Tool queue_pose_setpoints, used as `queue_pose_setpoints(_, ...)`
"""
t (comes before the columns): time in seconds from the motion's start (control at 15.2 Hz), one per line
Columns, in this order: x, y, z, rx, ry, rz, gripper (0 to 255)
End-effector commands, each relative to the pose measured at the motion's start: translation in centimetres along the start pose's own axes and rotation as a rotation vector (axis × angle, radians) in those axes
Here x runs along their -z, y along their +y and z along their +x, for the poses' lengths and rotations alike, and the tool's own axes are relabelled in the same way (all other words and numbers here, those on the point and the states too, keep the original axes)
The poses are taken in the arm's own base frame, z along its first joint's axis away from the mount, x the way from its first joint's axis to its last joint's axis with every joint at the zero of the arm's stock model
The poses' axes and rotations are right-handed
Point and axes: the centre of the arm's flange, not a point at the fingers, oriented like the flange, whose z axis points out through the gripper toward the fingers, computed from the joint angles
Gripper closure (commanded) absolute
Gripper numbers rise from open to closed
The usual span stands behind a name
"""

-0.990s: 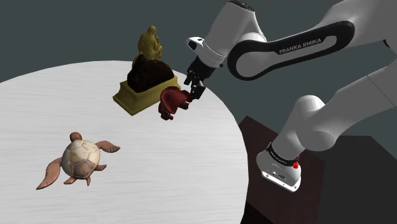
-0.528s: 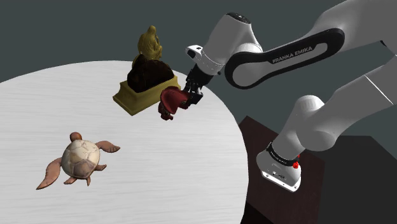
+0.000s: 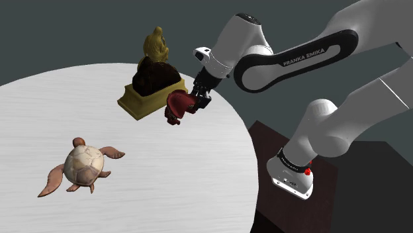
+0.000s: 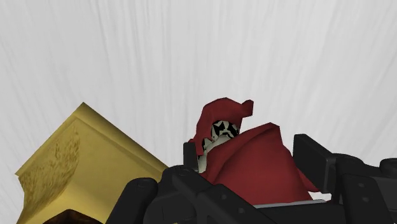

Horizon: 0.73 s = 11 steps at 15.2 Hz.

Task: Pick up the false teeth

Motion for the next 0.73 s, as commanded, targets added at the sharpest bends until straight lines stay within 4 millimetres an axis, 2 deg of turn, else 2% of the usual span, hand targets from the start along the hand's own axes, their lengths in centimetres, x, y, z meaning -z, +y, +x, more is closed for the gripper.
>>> queue_pose_setpoints(0.0, -0.1, -0.1, 0.0, 0.001, -0.001, 0.001, 255)
queue_pose_setpoints(0.66, 4.9, 0.7, 1.6, 0.001, -0.001, 0.001, 255)
